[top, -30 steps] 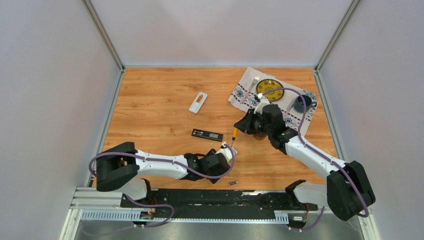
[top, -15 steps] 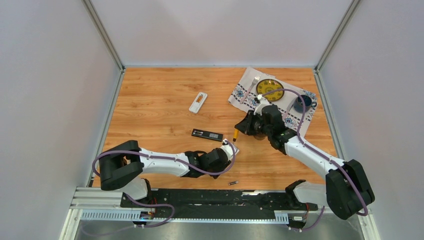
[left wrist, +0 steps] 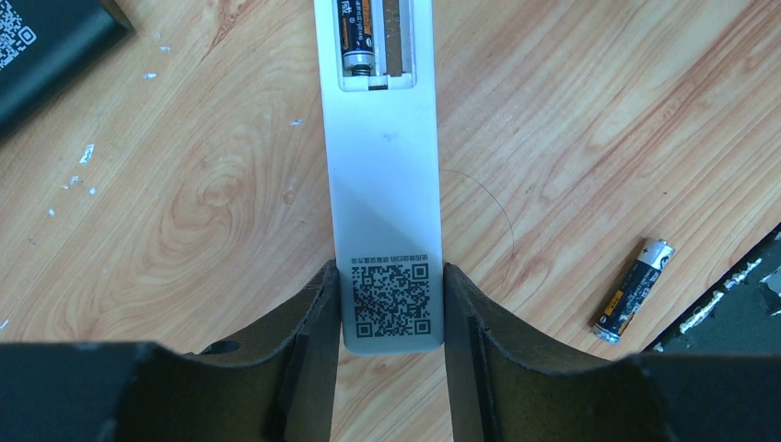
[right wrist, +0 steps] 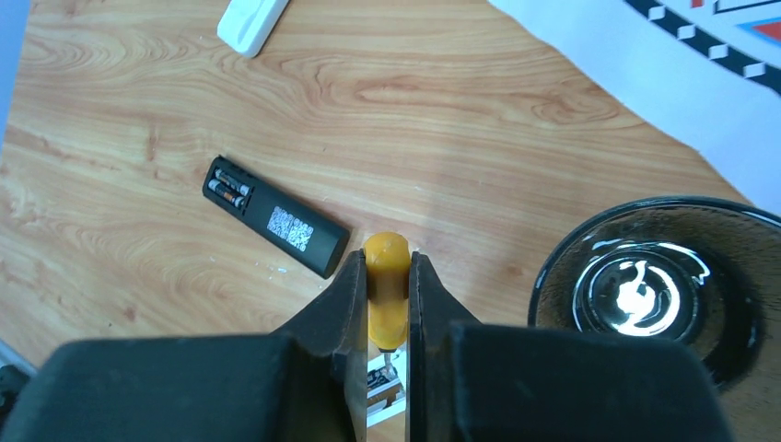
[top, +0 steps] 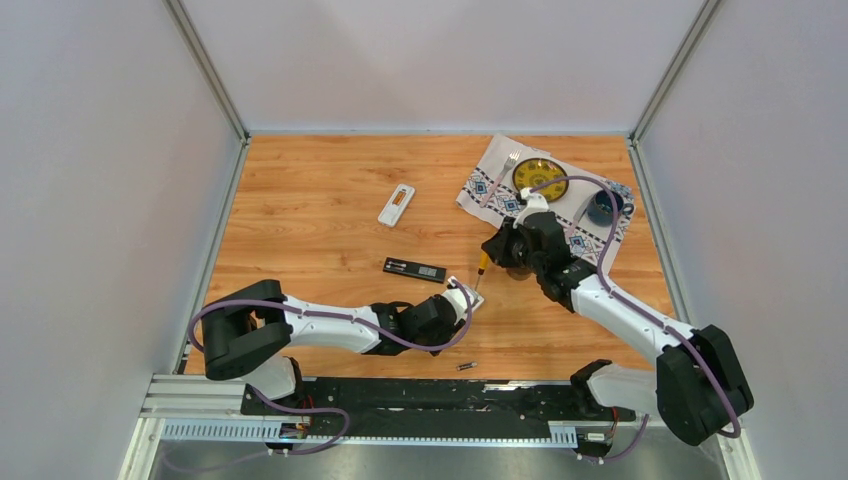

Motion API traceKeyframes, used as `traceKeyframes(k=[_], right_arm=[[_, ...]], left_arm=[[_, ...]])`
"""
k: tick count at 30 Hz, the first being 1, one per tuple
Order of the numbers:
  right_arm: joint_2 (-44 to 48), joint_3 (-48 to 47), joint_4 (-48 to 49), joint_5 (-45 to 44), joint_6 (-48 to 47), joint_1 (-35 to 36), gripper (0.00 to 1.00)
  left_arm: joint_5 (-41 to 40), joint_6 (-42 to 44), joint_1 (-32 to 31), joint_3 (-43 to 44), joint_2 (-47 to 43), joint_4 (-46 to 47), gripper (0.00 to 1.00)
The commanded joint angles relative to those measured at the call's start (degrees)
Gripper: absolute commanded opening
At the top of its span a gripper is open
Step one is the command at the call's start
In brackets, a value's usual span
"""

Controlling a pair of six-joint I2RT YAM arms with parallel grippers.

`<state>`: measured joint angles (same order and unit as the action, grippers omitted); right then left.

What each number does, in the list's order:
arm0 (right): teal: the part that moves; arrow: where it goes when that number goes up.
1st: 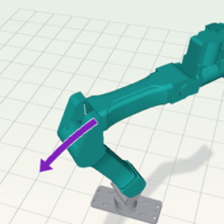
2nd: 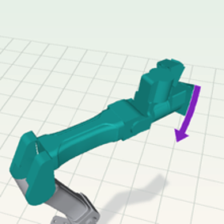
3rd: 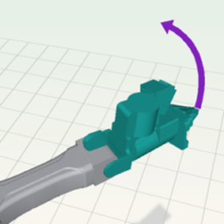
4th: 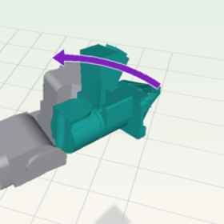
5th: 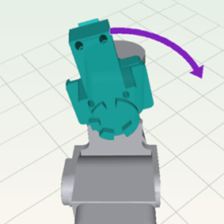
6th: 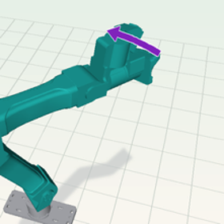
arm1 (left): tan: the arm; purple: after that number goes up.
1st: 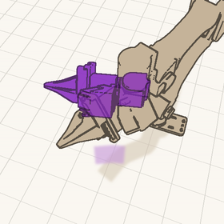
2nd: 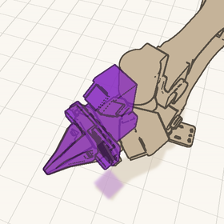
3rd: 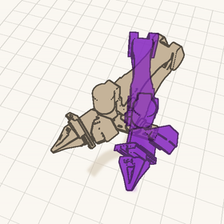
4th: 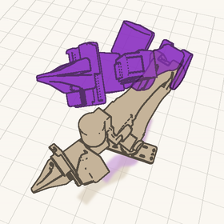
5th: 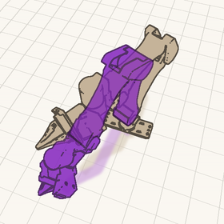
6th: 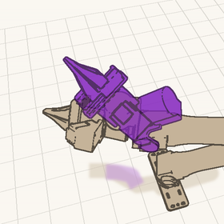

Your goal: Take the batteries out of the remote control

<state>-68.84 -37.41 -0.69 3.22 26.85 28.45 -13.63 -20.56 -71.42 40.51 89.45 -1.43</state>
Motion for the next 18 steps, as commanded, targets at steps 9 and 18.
traceKeyframes(k=[9,18], right_arm=[[-0.68,1.11,1.13,-1.56,-1.89,0.38,0.0],[-1.12,1.99,1.74,0.55,-1.63,0.38,0.0]], left_arm=[[4.13,-1.24,0.23,-3.25,2.92,-3.49,0.0],[3.96,-1.15,0.23,-3.25,3.1,-3.23,0.0]])
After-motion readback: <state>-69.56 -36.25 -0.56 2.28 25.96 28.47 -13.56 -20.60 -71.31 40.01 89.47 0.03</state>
